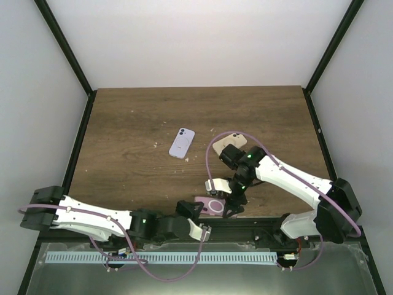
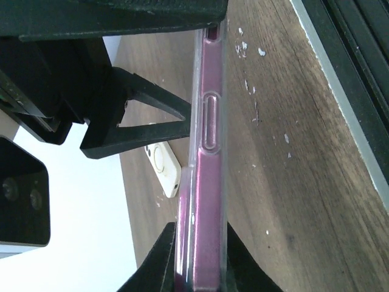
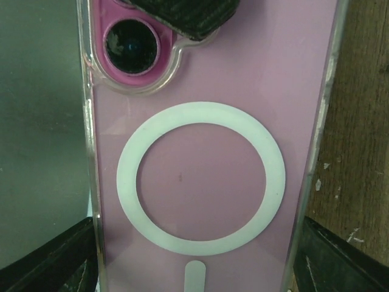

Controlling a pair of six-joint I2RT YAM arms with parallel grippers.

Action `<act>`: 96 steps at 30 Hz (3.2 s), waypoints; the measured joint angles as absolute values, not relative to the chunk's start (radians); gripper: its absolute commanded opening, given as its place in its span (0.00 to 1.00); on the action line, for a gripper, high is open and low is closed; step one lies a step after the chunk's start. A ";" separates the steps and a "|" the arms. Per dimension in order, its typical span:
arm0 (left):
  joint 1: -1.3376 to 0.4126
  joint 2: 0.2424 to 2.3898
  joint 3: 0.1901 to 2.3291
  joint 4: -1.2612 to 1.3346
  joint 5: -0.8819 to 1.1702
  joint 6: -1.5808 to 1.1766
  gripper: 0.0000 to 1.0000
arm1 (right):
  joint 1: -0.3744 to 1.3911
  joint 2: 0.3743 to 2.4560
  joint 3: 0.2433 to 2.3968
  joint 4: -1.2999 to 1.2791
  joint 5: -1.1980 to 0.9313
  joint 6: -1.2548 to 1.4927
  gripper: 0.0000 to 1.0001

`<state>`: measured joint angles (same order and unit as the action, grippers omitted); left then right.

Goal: Take the phone out of the phone case
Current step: Adjust the phone.

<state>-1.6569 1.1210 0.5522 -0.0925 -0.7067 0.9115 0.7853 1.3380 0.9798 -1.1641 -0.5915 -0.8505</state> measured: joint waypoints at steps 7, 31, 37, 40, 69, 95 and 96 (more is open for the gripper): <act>-1.656 1.051 0.548 -0.162 -0.690 0.822 0.00 | 0.789 1.299 1.020 -1.182 -0.608 -0.868 1.00; -1.469 0.780 0.614 -0.551 -0.397 0.190 0.00 | 0.838 1.206 1.082 -1.066 -0.421 -0.830 0.54; -1.436 0.818 0.630 -0.563 -0.377 0.149 0.00 | 0.884 1.208 1.082 -1.048 -0.373 -0.831 0.43; -1.408 0.825 0.634 -0.564 -0.363 0.131 0.00 | 0.898 1.213 1.082 -1.038 -0.352 -0.833 0.35; -0.898 0.711 0.581 -0.002 -0.115 -0.272 0.82 | 0.374 1.250 1.074 -0.968 -0.845 -0.819 0.01; -0.838 0.994 0.525 0.711 0.288 -0.524 0.28 | 0.297 1.162 0.994 -0.720 -1.343 -0.412 0.01; -0.837 0.995 0.525 0.717 0.291 -0.525 0.25 | 0.297 1.160 0.992 -0.715 -1.346 -0.408 0.01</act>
<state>-0.8371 0.9947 0.5247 0.7170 0.2909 -0.5247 0.2966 1.1599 0.9916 -0.7147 -1.3464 -0.4084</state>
